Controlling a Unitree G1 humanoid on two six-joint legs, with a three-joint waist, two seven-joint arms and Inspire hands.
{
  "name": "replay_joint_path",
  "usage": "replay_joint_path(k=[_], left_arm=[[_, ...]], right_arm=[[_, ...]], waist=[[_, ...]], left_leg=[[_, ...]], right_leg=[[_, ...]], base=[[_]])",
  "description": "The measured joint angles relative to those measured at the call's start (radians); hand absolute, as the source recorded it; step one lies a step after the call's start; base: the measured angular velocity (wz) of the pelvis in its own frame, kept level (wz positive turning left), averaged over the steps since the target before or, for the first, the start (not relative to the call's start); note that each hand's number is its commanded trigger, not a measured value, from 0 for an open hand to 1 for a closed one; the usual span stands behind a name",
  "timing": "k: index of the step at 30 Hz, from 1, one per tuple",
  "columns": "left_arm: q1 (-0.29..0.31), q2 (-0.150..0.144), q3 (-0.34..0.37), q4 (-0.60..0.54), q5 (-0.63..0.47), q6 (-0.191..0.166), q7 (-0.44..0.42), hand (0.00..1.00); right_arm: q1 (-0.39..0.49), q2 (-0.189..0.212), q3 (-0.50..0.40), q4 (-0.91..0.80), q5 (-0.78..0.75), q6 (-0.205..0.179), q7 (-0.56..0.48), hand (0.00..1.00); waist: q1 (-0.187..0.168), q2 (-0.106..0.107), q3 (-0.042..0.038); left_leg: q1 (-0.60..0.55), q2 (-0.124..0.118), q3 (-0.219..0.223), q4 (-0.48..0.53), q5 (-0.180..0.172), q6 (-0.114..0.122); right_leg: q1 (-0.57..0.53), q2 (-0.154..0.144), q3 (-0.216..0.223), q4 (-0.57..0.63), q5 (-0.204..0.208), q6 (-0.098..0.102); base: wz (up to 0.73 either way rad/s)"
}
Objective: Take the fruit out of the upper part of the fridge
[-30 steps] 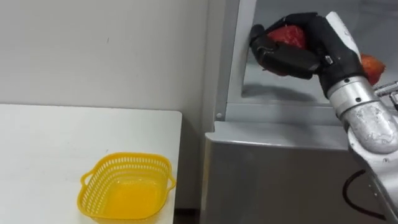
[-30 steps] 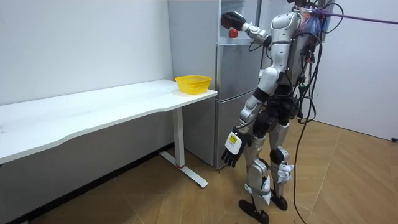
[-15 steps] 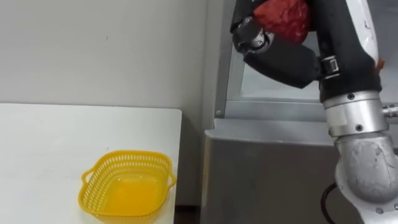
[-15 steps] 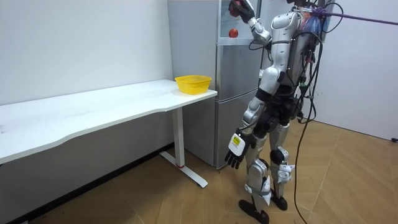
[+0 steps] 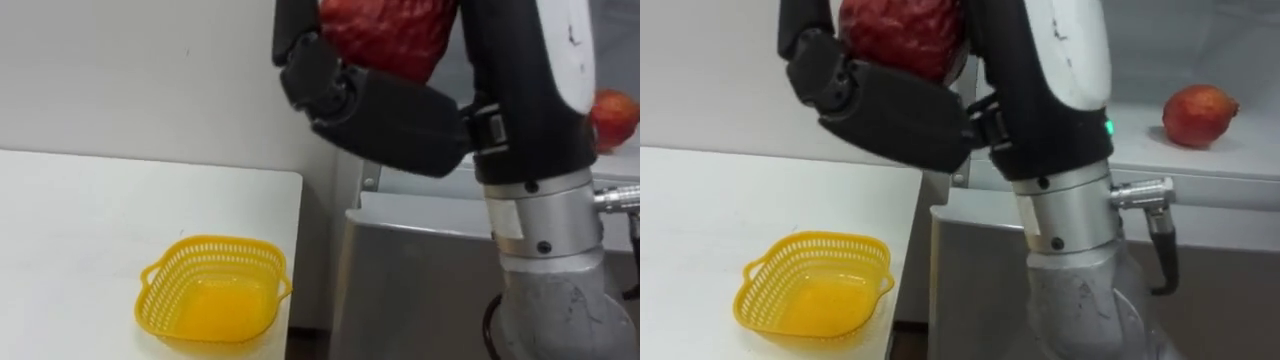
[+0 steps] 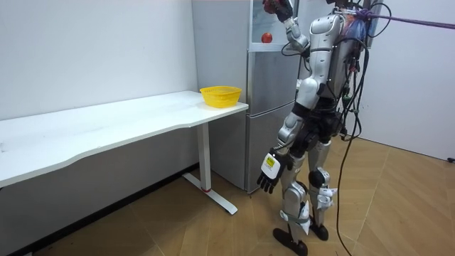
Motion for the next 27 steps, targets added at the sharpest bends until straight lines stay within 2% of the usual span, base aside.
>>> replay_joint_path(k=[5,8,14,18,20,23,27], left_arm=[[-0.031,0.01,-0.022,0.019,0.007,0.0,-0.016,0.0],[-0.038,0.014,-0.038,0.02,0.015,0.0,-0.015,0.0],[-0.028,0.012,-0.037,0.038,0.035,0.008,-0.019,0.0],[-0.018,0.011,-0.039,0.035,0.035,0.011,-0.018,0.0],[-0.021,0.013,-0.038,0.036,0.044,0.011,-0.02,0.0],[-0.02,0.014,-0.038,0.035,0.067,0.012,-0.022,0.0],[-0.015,0.015,-0.035,0.034,0.071,0.014,-0.04,0.0]], right_arm=[[-0.001,0.0,0.083,0.02,-0.045,-0.003,0.003,1.0],[-0.001,-0.001,0.144,0.102,-0.051,-0.012,0.006,1.0],[-0.001,0.001,0.152,0.182,-0.092,-0.001,0.038,1.0],[-0.001,0.003,0.178,0.295,-0.138,0.003,0.042,1.0],[-0.001,0.0,0.192,0.353,-0.157,0.007,0.047,1.0],[-0.001,-0.001,0.195,0.402,-0.179,0.015,0.051,1.0],[-0.001,-0.003,0.2,0.438,-0.184,0.032,0.06,1.0]], waist=[[0.028,-0.015,0.0045],[0.06,-0.024,0.0081],[0.086,-0.042,0.0069],[0.116,-0.051,0.0114],[0.129,-0.058,0.0143],[0.136,-0.066,0.0103],[0.16,-0.077,0.0106]], left_leg=[[-0.017,-0.005,-0.03,0.01,0.0,0.001],[-0.019,-0.009,-0.045,0.013,0.001,0.002],[-0.02,-0.016,-0.069,0.013,0.002,0.004],[-0.018,-0.016,-0.072,0.014,0.002,0.004],[-0.035,-0.02,-0.085,0.018,0.003,0.003],[-0.049,-0.028,-0.1,0.02,0.004,0.002],[-0.059,-0.033,-0.115,0.029,0.007,0.002]], right_leg=[[0.001,-0.004,-0.037,0.001,0.0,0.001],[0.009,-0.008,-0.065,0.0,-0.001,0.002],[0.017,-0.012,-0.083,0.0,-0.002,0.004],[0.021,-0.012,-0.081,0.0,-0.003,0.005],[0.012,-0.012,-0.096,-0.001,-0.005,0.008],[0.006,-0.014,-0.112,-0.001,-0.007,0.011],[0.001,-0.013,-0.114,-0.001,-0.008,0.012]], base=[[0.19],[0.16],[0.13],[0.04],[0.1],[0.21],[0.14]])
